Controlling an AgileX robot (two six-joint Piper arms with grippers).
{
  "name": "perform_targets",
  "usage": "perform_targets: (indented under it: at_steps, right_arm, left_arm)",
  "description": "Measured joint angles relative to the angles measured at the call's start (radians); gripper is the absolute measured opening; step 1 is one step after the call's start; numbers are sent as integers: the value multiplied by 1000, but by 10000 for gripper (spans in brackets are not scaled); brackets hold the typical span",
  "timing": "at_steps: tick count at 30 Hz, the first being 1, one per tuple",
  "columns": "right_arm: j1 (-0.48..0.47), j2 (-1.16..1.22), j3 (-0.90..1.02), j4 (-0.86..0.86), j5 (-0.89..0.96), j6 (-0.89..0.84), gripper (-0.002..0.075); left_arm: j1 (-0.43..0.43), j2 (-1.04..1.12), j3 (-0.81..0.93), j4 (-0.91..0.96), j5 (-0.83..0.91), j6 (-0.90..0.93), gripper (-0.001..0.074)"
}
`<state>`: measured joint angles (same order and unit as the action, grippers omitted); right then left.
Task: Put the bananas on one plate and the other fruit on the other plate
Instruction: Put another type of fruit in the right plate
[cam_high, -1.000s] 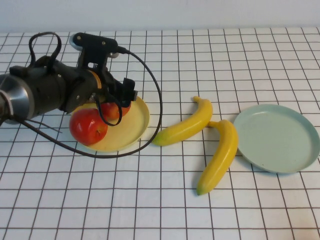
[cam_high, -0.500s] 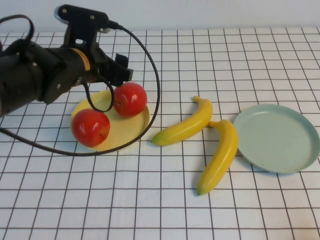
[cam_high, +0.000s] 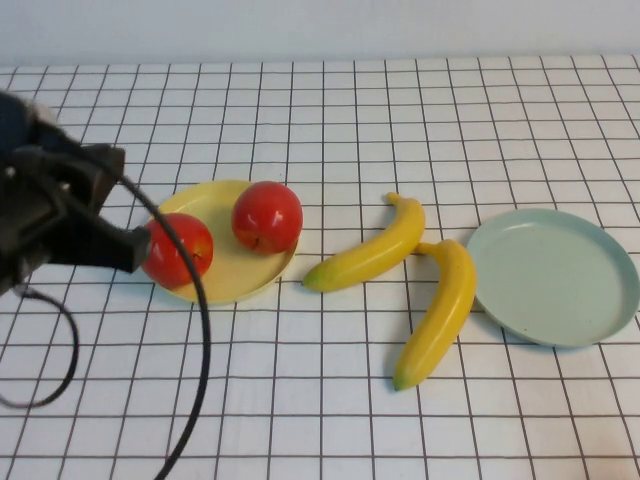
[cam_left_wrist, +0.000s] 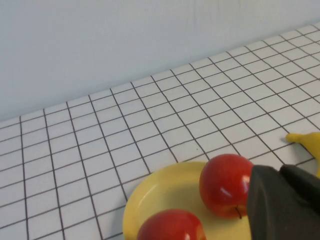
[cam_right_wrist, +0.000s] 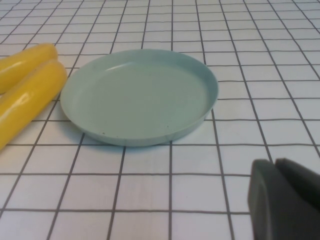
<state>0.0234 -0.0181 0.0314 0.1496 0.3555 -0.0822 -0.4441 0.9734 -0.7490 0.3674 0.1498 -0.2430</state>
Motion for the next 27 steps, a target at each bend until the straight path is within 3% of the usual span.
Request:
perform_targets:
  at_steps: [9, 20, 27]
  right_arm:
    - [0, 0, 0, 0, 0, 0, -16]
    - [0, 0, 0, 0, 0, 0, -16]
    - [0, 0, 0, 0, 0, 0, -16]
  left_arm:
    - [0, -225, 138, -17, 164, -2, 1]
    - [0, -242, 154, -30, 423, -4, 1]
    - [0, -250, 185, 16, 463, -4, 1]
